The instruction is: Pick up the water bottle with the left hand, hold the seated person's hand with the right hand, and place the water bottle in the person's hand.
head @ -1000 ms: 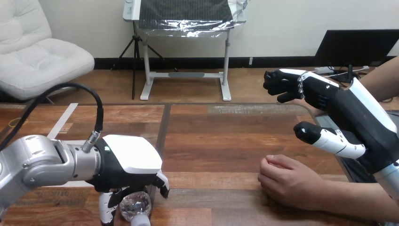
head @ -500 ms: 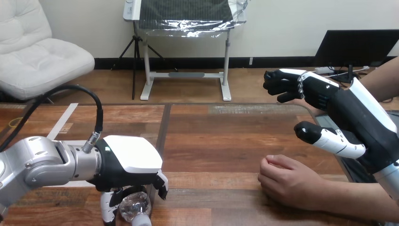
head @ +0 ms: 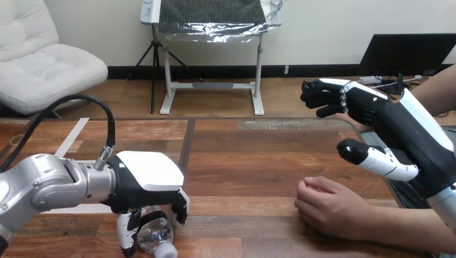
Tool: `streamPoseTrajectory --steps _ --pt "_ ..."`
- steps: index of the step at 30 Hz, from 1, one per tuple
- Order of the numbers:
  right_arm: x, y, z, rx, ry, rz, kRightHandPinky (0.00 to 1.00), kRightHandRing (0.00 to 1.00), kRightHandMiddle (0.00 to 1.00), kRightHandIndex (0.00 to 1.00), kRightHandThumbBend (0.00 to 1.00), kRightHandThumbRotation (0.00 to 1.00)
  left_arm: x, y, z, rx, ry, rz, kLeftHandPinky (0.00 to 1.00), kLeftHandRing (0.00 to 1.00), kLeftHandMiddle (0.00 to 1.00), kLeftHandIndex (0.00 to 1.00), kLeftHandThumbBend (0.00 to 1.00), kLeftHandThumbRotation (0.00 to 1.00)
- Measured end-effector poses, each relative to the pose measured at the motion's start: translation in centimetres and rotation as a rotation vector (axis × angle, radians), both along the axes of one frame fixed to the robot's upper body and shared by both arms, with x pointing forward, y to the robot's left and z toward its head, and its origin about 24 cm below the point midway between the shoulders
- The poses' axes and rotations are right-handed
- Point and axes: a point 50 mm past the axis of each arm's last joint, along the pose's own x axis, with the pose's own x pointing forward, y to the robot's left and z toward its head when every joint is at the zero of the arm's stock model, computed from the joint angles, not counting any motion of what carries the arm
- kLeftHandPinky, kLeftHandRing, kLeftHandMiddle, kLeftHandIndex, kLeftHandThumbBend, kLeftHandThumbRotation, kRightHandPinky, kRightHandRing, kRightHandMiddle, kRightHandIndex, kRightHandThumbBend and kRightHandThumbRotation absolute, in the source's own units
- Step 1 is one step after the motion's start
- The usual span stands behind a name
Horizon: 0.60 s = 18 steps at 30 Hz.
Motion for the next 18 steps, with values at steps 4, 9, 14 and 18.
streamPoseTrajectory --steps 4,9,14,18 --pt "0.0 0.0 0.0 0.000 0.000 0.000 0.73 0.79 0.80 0.81 0.87 0.82 0.2 0.0 -0.3 -0.018 -0.002 0.008 0.59 0.68 0.70 0.66 0.92 0.00" --pt "0.0 0.0 0.0 0.001 0.000 0.001 0.73 0.79 0.80 0.81 0.87 0.82 0.3 0.0 -0.9 -0.061 -0.017 0.008 0.51 0.60 0.64 0.62 0.88 0.00" --pt "0.0 0.0 0.0 0.002 0.000 0.001 0.73 0.79 0.80 0.81 0.87 0.82 0.4 0.0 -1.3 -0.099 -0.023 0.006 0.45 0.55 0.60 0.59 0.83 0.00" --pt "0.0 0.0 0.0 0.003 -0.001 0.001 0.73 0.79 0.79 0.81 0.87 0.82 0.5 0.0 -1.7 -0.121 -0.018 0.013 0.43 0.54 0.60 0.58 0.81 0.00"
